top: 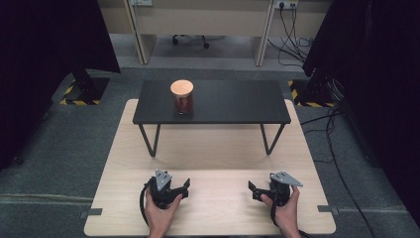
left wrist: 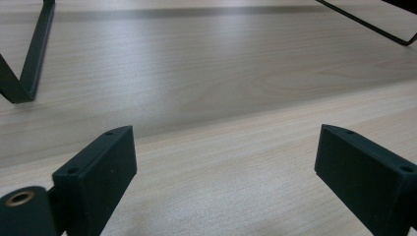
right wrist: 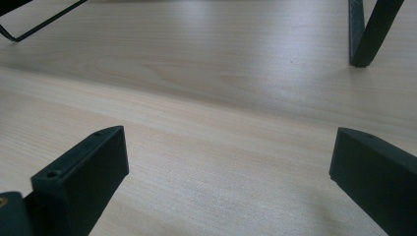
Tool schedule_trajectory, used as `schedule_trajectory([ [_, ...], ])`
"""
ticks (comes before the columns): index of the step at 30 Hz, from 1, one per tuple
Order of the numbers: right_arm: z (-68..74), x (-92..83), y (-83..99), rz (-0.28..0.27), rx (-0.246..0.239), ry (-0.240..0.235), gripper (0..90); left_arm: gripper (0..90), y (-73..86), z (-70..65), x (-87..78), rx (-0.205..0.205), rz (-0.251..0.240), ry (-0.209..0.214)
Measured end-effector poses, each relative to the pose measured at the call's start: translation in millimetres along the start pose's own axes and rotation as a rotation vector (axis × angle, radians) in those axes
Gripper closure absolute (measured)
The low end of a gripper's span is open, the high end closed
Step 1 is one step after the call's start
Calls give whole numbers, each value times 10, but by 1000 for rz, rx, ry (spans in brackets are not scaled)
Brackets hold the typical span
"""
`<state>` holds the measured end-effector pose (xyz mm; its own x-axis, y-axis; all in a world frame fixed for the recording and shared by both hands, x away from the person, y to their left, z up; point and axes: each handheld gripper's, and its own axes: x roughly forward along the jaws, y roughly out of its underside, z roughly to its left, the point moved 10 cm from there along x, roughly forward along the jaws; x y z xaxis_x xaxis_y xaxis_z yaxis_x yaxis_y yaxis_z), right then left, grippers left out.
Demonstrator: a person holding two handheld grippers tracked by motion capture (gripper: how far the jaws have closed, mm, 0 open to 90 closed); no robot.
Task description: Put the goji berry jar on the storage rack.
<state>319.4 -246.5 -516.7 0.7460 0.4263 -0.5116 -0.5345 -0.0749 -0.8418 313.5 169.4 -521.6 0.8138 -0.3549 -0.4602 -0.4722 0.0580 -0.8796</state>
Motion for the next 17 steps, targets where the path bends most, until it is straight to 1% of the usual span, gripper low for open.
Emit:
schedule_trajectory([
  [15, 0, -1, 1, -2, -1, -1, 14, 76, 6, 6, -2, -9, -10, 6],
  [17, -3, -3, 3, -3, -5, -9, 14, 76, 3, 9, 1, -11, -6, 9],
])
